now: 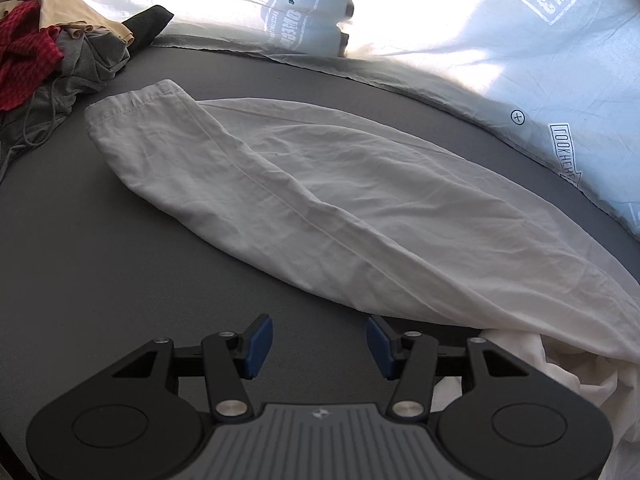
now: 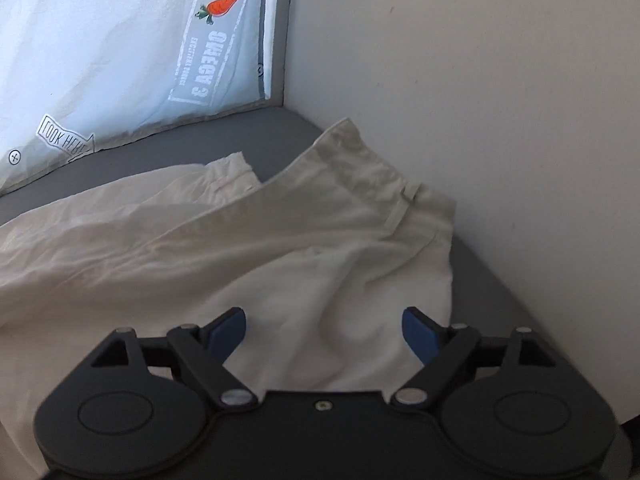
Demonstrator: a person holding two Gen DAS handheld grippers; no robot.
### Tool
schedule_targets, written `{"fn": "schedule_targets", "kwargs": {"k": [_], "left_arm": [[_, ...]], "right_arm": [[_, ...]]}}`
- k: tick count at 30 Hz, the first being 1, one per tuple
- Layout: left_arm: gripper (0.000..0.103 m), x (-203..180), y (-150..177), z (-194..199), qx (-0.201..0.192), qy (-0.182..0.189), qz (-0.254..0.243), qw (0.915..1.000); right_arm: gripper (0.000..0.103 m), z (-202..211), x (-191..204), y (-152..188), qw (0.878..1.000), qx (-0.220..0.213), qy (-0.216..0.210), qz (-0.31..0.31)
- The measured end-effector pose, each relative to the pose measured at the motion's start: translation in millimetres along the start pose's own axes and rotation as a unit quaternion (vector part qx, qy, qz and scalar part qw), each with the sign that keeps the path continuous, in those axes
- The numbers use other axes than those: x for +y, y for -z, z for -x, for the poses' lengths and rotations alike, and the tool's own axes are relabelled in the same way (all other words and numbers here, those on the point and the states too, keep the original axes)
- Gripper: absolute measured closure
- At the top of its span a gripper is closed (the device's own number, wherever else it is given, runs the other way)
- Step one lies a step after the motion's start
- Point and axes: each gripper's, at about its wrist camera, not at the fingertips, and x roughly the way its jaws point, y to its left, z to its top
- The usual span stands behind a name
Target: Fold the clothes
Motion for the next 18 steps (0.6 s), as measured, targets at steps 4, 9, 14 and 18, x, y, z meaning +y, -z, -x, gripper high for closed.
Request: {"fn": "schedule_targets", "kwargs": {"k": [4, 9, 14, 18], "left_arm": [[0.041, -29, -5, 1, 0.005, 0.040, -0.020, 0.9990], [0.040, -65, -4, -7, 0.033, 0.100, -0.044, 0.9935], [0.040, -90, 1, -18, 0.044, 0.083, -0.080, 0.9923], [0.040, -87, -2, -14, 0.049, 0.091, -0.069, 0.9922]], "right_arm": [[0.005, -15, 13, 26, 1.000, 0.024, -0.003, -0.010], [0.000, -16, 23, 32, 1.000, 0.021, -0.001, 0.001], [0.000, -16, 26, 30, 1.000, 0.014, -0.008, 0.002], [0.000, -11, 27, 29, 1.000, 0.009, -0.009, 0.001]]}}
